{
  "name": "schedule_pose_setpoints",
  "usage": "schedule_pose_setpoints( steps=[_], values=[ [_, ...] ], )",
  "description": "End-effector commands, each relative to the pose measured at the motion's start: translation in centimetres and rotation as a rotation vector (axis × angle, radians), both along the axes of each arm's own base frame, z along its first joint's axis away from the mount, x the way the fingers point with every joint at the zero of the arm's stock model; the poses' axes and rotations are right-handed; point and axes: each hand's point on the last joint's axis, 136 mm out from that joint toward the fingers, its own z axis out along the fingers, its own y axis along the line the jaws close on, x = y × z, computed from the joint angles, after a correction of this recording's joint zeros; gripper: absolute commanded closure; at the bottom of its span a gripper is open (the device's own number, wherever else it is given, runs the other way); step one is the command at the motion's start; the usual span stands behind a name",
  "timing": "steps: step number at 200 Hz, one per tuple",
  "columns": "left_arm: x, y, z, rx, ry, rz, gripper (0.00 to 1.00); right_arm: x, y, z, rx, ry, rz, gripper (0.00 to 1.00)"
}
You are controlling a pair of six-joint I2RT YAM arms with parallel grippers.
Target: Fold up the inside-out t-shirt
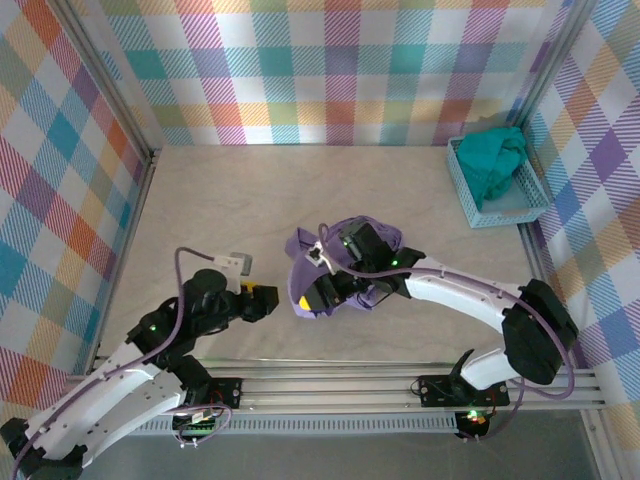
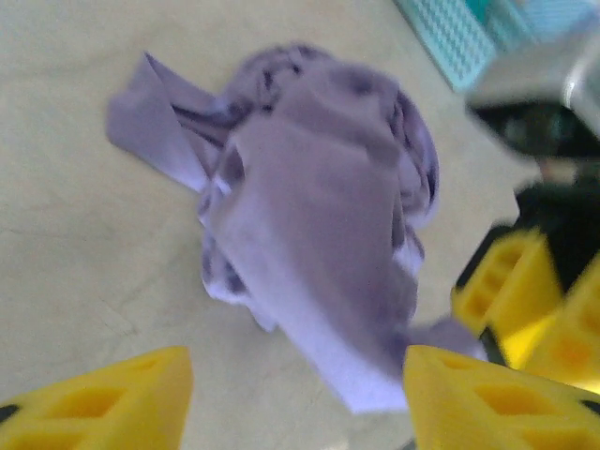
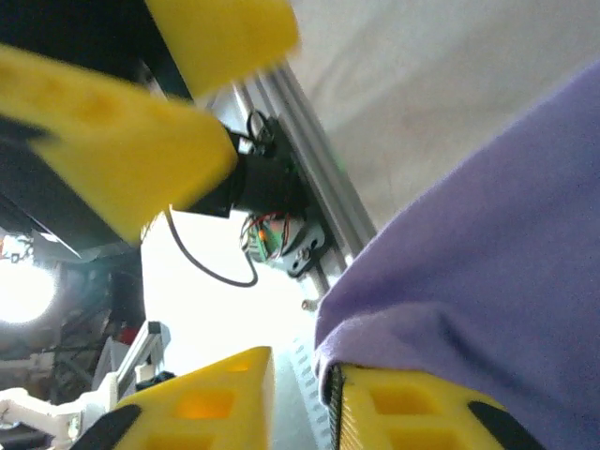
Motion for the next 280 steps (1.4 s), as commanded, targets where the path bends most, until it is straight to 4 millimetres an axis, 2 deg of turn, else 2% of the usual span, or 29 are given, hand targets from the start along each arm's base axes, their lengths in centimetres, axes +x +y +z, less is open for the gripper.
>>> schedule_pose_setpoints(
  steps=[1, 15, 43, 64, 76, 84, 101, 126, 140, 156, 171, 184, 204, 227, 250, 264, 280],
  values=[
    [2.4, 2.2, -0.3, 0.065, -0.012, 0.187, 0.34, -0.6, -0.1, 3.3, 0.07, -0.126, 0.112, 0.64],
    [3.9, 2.3, -0.6, 0.112, 0.011, 0.24, 0.33, 0.2, -0.7, 3.4, 0.017, -0.202, 0.104, 0.59],
    [5.6, 0.3, -1.2, 0.135, 0.056, 0.221, 0.31, 2.4, -1.9, 3.0, -0.042, -0.254, 0.057, 0.57],
    [6.4, 0.5, -1.3, 0.165, 0.072, 0.241, 0.3, 2.4, -2.2, 2.8, -0.047, -0.283, 0.084, 0.52],
    [6.7, 0.7, -1.3, 0.167, 0.072, 0.251, 0.3, 2.5, -2.5, 2.0, -0.075, -0.293, 0.086, 0.5],
    [6.9, 0.8, -1.6, 0.162, 0.083, 0.256, 0.29, 3.7, -2.9, 1.2, -0.127, -0.326, 0.031, 0.5],
    [7.5, 0.5, -2.8, 0.145, 0.135, 0.256, 0.27, 8.6, -4.9, 0.3, -0.222, -0.334, -0.205, 0.49],
    [8.8, -1.9, -5.3, 0.089, 0.264, 0.174, 0.25, 15.3, -9.5, -1.6, -0.364, -0.355, -0.495, 0.45],
    [10.1, -3.3, -6.1, 0.042, 0.308, 0.144, 0.24, 18.0, -11.5, -2.4, -0.429, -0.416, -0.583, 0.39],
    [12.2, -4.4, -6.5, -0.005, 0.324, 0.129, 0.23, 20.1, -12.1, -3.5, -0.467, -0.438, -0.611, 0.31],
    [14.1, -4.7, -7.6, -0.007, 0.358, 0.144, 0.21, 21.4, -12.0, -5.5, -0.525, -0.428, -0.588, 0.23],
    [16.0, -4.3, -8.8, -0.014, 0.383, 0.185, 0.21, 22.3, -11.9, -7.3, -0.577, -0.414, -0.575, 0.21],
    [18.5, -4.2, -10.9, 0.012, 0.403, 0.213, 0.2, 22.6, -10.8, -9.5, -0.576, -0.364, -0.54, 0.2],
    [20.8, -4.8, -13.4, 0.087, 0.424, 0.203, 0.19, 22.7, -10.2, -11.1, -0.571, -0.325, -0.523, 0.3],
    [22.5, -5.6, -14.7, 0.111, 0.416, 0.184, 0.22, 23.0, -10.6, -11.0, -0.576, -0.355, -0.534, 0.56],
    [23.4, -6.1, -15.4, 0.121, 0.416, 0.171, 0.3, 23.2, -10.6, -10.8, -0.564, -0.376, -0.536, 0.7],
    [24.1, -6.7, -16.1, 0.125, 0.427, 0.15, 0.43, 23.4, -10.5, -10.3, -0.551, -0.397, -0.541, 0.83]
  ],
)
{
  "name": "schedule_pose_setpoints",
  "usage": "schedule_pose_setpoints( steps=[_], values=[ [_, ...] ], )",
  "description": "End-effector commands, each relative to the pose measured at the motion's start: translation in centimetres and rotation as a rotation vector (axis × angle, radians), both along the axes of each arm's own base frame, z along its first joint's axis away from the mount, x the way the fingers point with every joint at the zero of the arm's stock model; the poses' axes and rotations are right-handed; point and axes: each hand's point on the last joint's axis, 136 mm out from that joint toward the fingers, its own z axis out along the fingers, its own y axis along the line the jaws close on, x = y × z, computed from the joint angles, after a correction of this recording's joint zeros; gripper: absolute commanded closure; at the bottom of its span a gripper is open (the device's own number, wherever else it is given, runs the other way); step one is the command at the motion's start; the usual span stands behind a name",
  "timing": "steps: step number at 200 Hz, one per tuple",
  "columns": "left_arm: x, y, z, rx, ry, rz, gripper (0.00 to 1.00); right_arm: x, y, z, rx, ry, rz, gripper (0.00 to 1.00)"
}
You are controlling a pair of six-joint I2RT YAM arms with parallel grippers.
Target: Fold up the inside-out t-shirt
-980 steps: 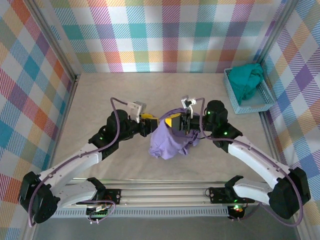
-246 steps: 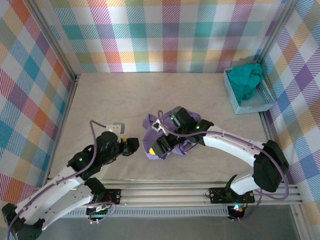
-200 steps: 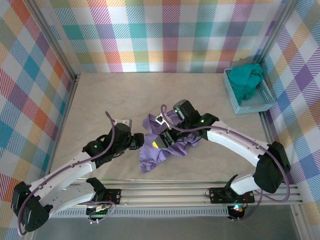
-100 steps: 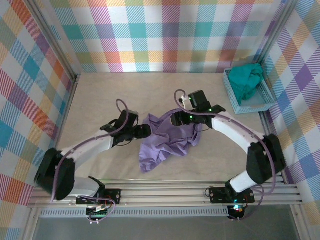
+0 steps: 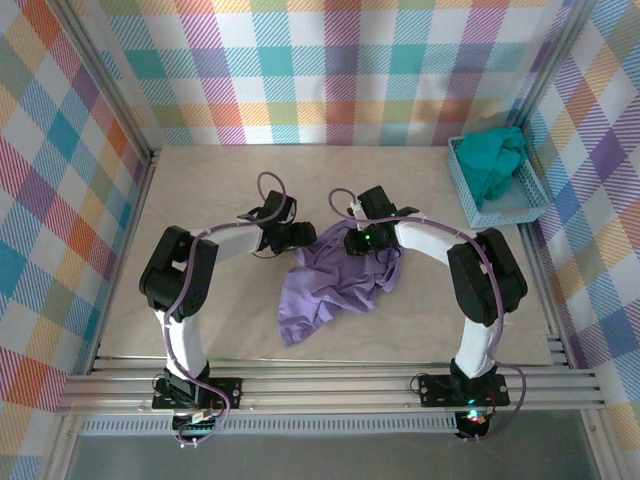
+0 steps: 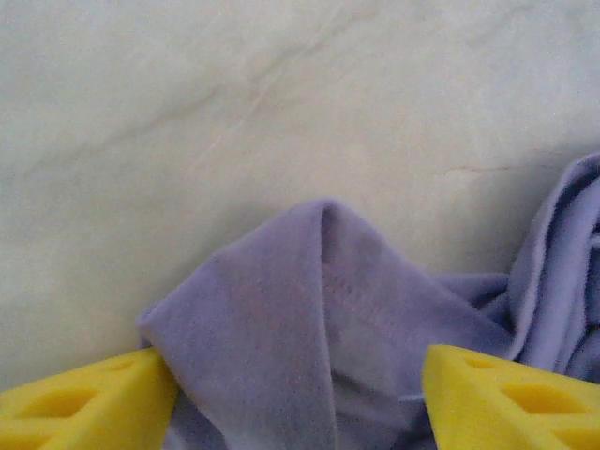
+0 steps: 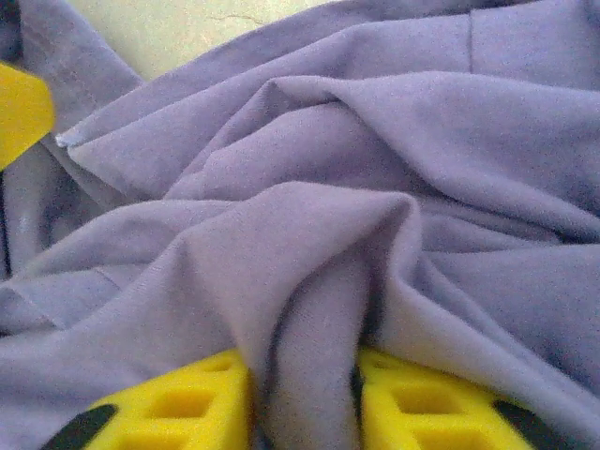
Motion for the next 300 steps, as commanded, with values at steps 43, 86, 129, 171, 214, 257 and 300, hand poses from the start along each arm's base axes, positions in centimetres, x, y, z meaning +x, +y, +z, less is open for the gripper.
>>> schedule_pose_setpoints(
  steps=[43, 86, 129, 171, 214, 257, 300],
  values=[
    [4.4, -1.8, 2.4, -0.045, -0.114, -0.098, 0.94, 3.4, -0.1, 7.6, 0.07, -0.288, 0.013, 1.0],
    [5.9, 0.2, 17.2, -0.146, -0.449, -0.104, 1.0, 3.8, -2.5, 19.1, 0.102, -0.633, 0.026, 1.0],
    [0.0, 3.0, 34.3, -0.263, -0.876, -0.097, 1.0, -0.3, -4.4, 28.2, 0.154, -0.938, 0.083, 1.0],
    [-6.4, 6.6, 32.5, -0.266, -0.917, -0.015, 1.0, -4.3, -5.9, 23.1, 0.226, -0.857, 0.042, 0.83],
    [-9.6, 9.9, 17.0, -0.085, -0.629, 0.07, 1.0, -7.1, -8.7, 8.9, 0.162, -0.468, -0.16, 0.5],
    [-10.0, 8.6, 16.8, -0.156, -0.611, 0.02, 1.0, -9.6, -1.7, 10.1, 0.259, -0.521, 0.141, 0.42],
    [-9.9, 5.6, 23.5, -0.34, -0.672, -0.069, 1.0, -10.0, 6.2, 12.4, 0.363, -0.512, 0.454, 0.31]
  ],
)
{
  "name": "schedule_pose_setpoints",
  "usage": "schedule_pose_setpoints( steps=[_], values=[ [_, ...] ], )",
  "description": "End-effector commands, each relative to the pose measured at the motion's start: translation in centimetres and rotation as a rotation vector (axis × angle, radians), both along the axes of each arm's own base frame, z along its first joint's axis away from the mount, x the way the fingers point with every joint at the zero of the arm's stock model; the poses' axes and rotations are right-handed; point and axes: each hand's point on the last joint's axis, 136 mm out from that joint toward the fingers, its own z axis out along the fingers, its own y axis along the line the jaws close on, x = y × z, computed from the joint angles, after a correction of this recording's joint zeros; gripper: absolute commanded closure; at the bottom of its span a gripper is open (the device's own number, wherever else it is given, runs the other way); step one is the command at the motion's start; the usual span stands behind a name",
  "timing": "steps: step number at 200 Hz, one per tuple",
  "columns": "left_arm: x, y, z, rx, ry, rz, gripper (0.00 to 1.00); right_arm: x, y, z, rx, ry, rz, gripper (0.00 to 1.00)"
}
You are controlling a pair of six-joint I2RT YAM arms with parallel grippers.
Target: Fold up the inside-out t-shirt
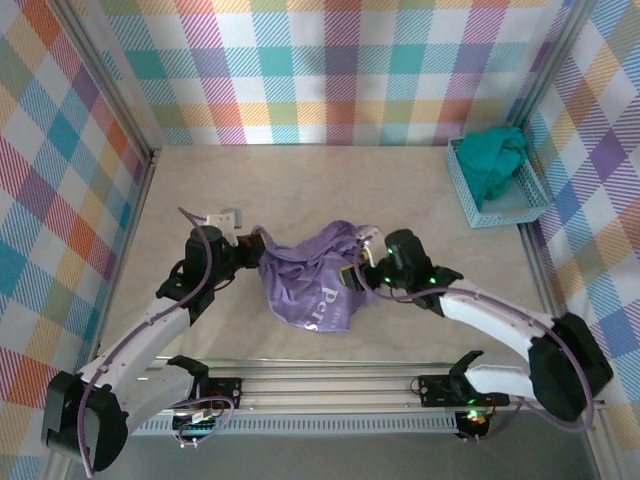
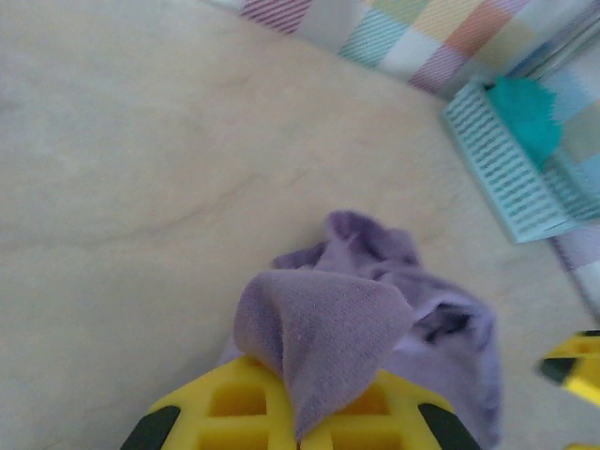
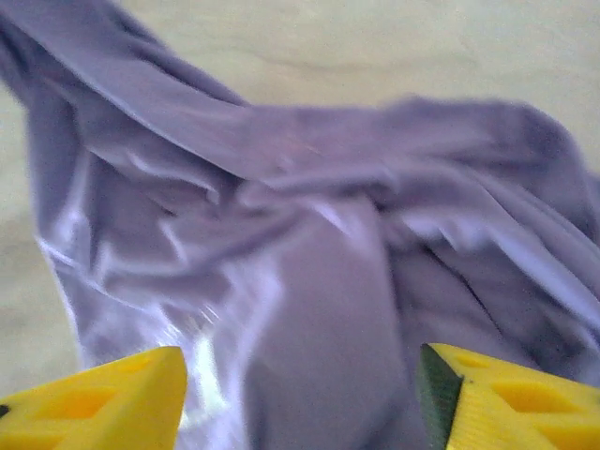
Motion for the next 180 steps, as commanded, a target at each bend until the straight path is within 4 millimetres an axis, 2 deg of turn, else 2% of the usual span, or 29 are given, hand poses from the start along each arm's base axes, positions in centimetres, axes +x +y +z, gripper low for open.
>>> schedule_pose_setpoints(
  steps=[1, 16, 39, 64, 86, 110, 138, 147, 161, 171, 180],
  values=[
    [0.2, -2.3, 6.8, -0.136, -0.12, -0.098, 1.0, 0.0, 4.4, 3.4, 0.076, -0.101, 0.188, 0.31],
    [-0.1, -2.9, 9.7, -0.157, -0.155, -0.132, 1.0, 1.3, 5.1, 3.2, 0.058, -0.128, 0.181, 0.29],
    [-0.5, -2.3, 11.2, -0.131, -0.165, -0.113, 1.0, 3.5, 5.9, 3.1, 0.004, -0.208, 0.185, 0.25],
    [-0.8, -2.0, 11.2, -0.118, -0.164, -0.109, 1.0, 6.6, 6.5, 2.7, -0.05, -0.262, 0.146, 0.25],
    [-1.0, -2.0, 11.0, -0.113, -0.155, -0.109, 1.0, 9.2, 6.3, 2.7, -0.081, -0.278, 0.083, 0.25],
    [-1.0, -1.9, 10.9, -0.102, -0.154, -0.106, 1.0, 10.8, 6.5, 2.4, -0.101, -0.286, 0.073, 0.26],
    [-1.1, -1.9, 10.9, -0.096, -0.158, -0.11, 1.0, 11.3, 8.4, 2.0, -0.076, -0.275, 0.152, 0.27],
    [-1.0, -1.8, 10.8, -0.092, -0.158, -0.105, 1.0, 10.8, 9.4, 2.3, -0.038, -0.263, 0.215, 0.34],
    [-0.9, -1.5, 10.6, -0.086, -0.154, -0.084, 1.0, 9.8, 10.6, 3.1, 0.015, -0.247, 0.299, 0.57],
    [-0.7, -1.1, 10.6, -0.083, -0.152, -0.06, 1.0, 9.4, 10.6, 4.2, 0.038, -0.259, 0.319, 0.77],
    [-0.5, -0.6, 10.5, -0.076, -0.144, -0.026, 1.0, 9.6, 9.8, 5.5, 0.038, -0.275, 0.292, 0.9]
  ],
)
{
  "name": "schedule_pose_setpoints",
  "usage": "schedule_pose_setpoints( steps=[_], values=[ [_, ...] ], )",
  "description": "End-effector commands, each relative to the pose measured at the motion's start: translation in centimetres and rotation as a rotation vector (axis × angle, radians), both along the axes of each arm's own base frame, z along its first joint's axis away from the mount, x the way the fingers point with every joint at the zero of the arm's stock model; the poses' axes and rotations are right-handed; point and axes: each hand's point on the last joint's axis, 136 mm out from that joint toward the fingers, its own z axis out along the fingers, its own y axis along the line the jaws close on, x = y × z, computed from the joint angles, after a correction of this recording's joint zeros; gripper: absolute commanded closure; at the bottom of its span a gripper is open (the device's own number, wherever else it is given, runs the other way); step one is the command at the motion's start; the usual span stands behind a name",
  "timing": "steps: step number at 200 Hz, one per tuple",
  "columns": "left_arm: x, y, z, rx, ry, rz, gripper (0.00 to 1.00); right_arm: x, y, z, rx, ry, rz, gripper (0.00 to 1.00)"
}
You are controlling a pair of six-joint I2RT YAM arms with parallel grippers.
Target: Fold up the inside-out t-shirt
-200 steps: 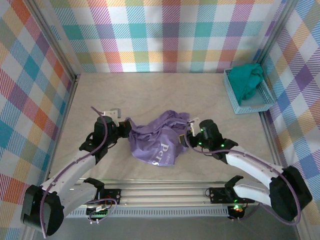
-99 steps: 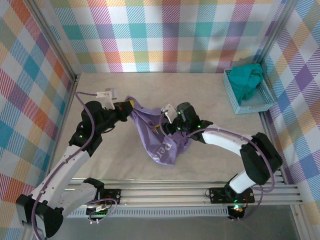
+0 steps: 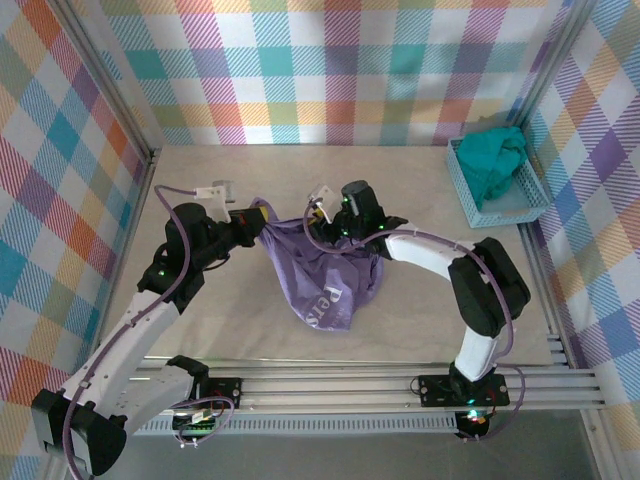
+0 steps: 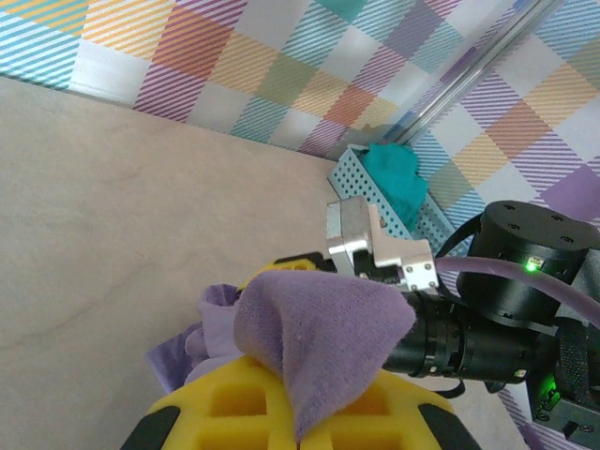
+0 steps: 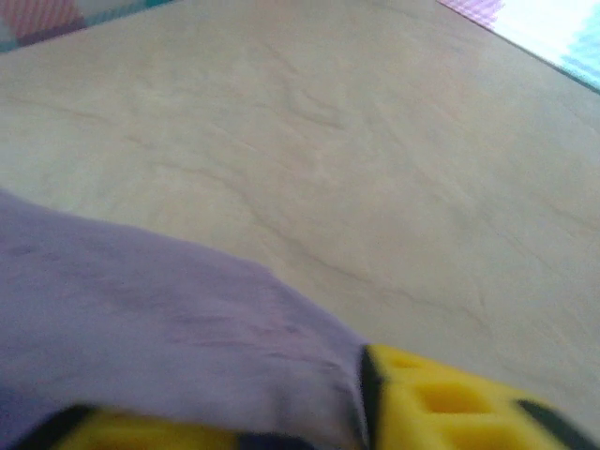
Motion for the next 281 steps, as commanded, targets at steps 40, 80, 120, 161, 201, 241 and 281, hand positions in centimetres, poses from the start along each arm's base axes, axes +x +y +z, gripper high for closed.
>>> schedule_pose_setpoints(
  steps=[40, 80, 120, 161, 201, 241, 281],
  values=[
    [0.6, 1.9, 2.7, 0.004, -0.056, 0.123, 1.0, -1.2, -5.4, 13.8, 0.116, -0.211, -0.086, 1.0],
    [-0.2, 0.1, 6.9, -0.085, -0.141, 0.015, 1.0, -4.1, -9.7, 22.4, 0.108, -0.392, -0.171, 1.0],
    [-1.7, 0.3, 10.3, -0.107, -0.217, -0.009, 1.0, -6.2, -11.8, 25.8, 0.098, -0.459, -0.196, 1.0],
    [-1.7, 2.7, 12.0, -0.078, -0.254, 0.119, 1.0, -6.4, -13.1, 26.7, 0.098, -0.455, -0.257, 1.0],
    [-0.9, 0.3, 15.3, -0.147, -0.256, 0.008, 1.0, -4.5, -15.0, 29.6, 0.127, -0.468, -0.428, 1.0],
    [-0.5, 1.4, 18.2, -0.086, -0.28, 0.084, 1.0, -6.2, -13.7, 30.5, 0.184, -0.439, -0.317, 1.0],
    [6.3, 4.4, 12.6, 0.132, -0.162, 0.35, 1.0, -9.1, -9.5, 26.9, 0.266, -0.249, -0.053, 1.0]
  ],
)
